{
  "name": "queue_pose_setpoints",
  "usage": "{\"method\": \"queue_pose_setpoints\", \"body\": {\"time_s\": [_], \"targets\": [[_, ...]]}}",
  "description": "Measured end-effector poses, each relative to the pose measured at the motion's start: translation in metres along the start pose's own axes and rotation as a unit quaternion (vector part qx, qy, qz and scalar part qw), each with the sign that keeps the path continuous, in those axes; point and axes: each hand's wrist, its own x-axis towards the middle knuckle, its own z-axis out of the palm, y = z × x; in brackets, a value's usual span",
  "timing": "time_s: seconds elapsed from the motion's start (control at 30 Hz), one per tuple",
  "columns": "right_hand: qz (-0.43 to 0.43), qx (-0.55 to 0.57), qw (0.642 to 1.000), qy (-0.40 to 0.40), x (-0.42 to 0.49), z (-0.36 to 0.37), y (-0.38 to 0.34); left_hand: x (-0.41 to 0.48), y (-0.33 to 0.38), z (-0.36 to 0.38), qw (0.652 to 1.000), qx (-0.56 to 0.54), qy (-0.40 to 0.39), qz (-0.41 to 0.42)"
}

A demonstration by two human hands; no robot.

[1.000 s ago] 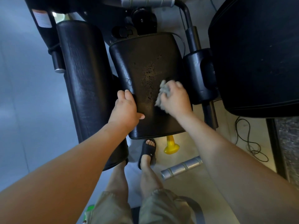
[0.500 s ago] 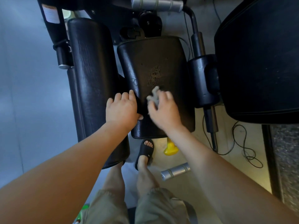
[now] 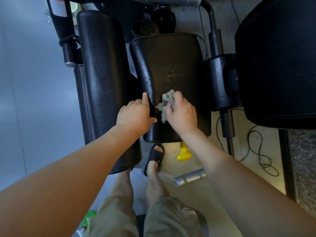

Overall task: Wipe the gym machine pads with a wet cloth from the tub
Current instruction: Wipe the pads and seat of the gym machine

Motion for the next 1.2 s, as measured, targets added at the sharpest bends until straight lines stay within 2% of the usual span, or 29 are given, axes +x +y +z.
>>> {"method": "queue_pose_setpoints", "body": {"time_s": [0.07,0.1,0.17,0.23,0.3,0.43,0.53,0.6,0.67,0.77,0.83,0.9,0.93,1.0,1.03,1.13,1.2], "targets": [[-0.036,-0.006,0.998,-0.055,-0.004,-0.003,0.001,0.000,-0.003,-0.005,0.999,-0.045,-0.018,0.001],[-0.028,-0.003,0.996,-0.080,-0.003,-0.007,0.003,-0.001,-0.004,-0.008,0.998,-0.066,-0.014,0.002],[0.053,0.063,0.989,-0.123,0.004,-0.015,0.007,-0.003,-0.004,-0.011,0.991,-0.129,0.021,0.003],[0.141,0.193,0.960,-0.147,0.008,-0.022,0.011,-0.007,0.000,-0.011,0.981,-0.190,0.049,0.008],[0.158,0.266,0.937,-0.162,0.007,-0.028,0.016,-0.010,0.007,-0.010,0.975,-0.215,0.048,0.026],[0.079,0.203,0.949,-0.227,-0.004,-0.036,0.015,-0.009,0.015,0.002,0.985,-0.159,0.043,0.048],[0.057,0.140,0.957,-0.248,-0.010,-0.036,0.013,-0.010,0.017,0.009,0.980,-0.183,0.057,0.053],[0.068,0.146,0.959,-0.233,-0.009,-0.040,0.015,-0.009,0.016,0.008,0.972,-0.216,0.076,0.050],[0.091,0.197,0.961,-0.172,-0.004,-0.045,0.016,-0.008,0.010,-0.003,0.957,-0.269,0.099,0.042],[0.060,0.239,0.966,-0.077,0.008,-0.051,0.011,-0.006,0.006,-0.024,0.937,-0.319,0.126,0.059],[0.035,0.256,0.965,-0.041,0.012,-0.051,0.006,-0.005,0.003,-0.034,0.928,-0.339,0.136,0.072],[-0.011,0.227,0.973,-0.041,0.010,-0.051,0.006,-0.004,-0.002,-0.032,0.934,-0.311,0.151,0.093],[-0.036,0.185,0.980,-0.066,0.006,-0.049,0.008,-0.004,-0.006,-0.027,0.945,-0.266,0.155,0.111],[-0.065,0.092,0.984,-0.136,-0.007,-0.043,0.016,-0.007,-0.015,-0.011,0.971,-0.158,0.119,0.137],[-0.064,0.065,0.985,-0.145,-0.013,-0.040,0.019,-0.009,-0.018,-0.003,0.979,-0.120,0.089,0.136],[-0.044,0.073,0.995,-0.047,-0.024,-0.035,0.024,-0.013,-0.021,0.010,0.983,-0.121,0.061,0.127],[-0.078,0.075,0.994,-0.016,-0.024,-0.030,0.018,-0.013,-0.019,0.010,0.977,-0.148,0.068,0.135]]}}
